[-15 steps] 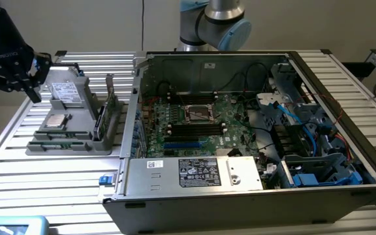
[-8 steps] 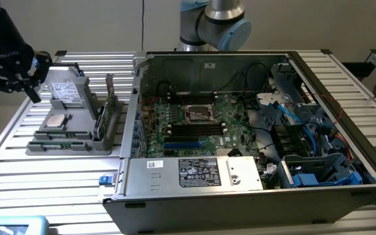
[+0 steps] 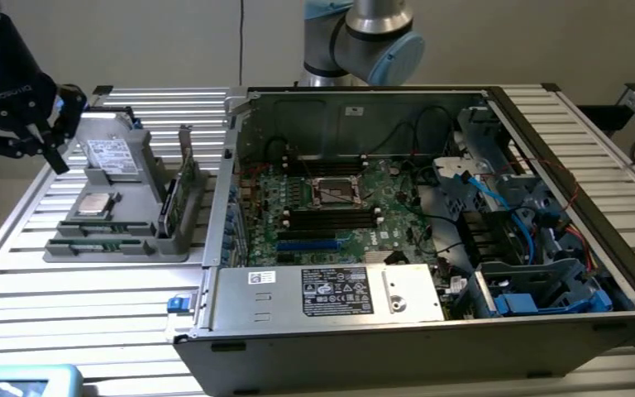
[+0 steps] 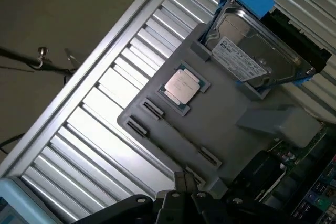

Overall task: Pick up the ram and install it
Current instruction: 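Pick up the ram and move it above insertion slot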

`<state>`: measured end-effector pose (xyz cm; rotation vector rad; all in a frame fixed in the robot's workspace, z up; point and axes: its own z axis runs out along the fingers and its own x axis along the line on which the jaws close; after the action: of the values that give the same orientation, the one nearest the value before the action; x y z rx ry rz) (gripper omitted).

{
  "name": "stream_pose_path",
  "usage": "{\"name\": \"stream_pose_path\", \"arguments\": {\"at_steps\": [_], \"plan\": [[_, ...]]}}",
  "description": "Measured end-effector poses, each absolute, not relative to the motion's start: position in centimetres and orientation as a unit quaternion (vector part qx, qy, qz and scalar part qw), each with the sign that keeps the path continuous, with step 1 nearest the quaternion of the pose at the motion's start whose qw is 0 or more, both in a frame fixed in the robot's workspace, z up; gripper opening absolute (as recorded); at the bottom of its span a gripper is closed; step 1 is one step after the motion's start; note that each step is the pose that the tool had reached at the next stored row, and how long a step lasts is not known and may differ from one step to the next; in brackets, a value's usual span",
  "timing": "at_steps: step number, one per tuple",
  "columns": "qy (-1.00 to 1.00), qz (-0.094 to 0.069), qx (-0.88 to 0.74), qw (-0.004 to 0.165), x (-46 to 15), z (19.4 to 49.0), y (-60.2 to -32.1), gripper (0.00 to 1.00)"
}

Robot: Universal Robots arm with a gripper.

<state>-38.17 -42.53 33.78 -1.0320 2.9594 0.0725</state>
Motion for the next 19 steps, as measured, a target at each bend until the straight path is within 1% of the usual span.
{"name": "stream_pose_path", "arguments": {"at_steps": [10,14,19], "plan": [[0.915,0.022,-0.403,0.002,-38.21,33.78,-42.54,0.11],[0.901,0.019,-0.433,0.003,-38.21,33.77,-42.54,0.11],[0.886,0.01,-0.463,0.007,-38.21,33.76,-42.54,0.11]]}}
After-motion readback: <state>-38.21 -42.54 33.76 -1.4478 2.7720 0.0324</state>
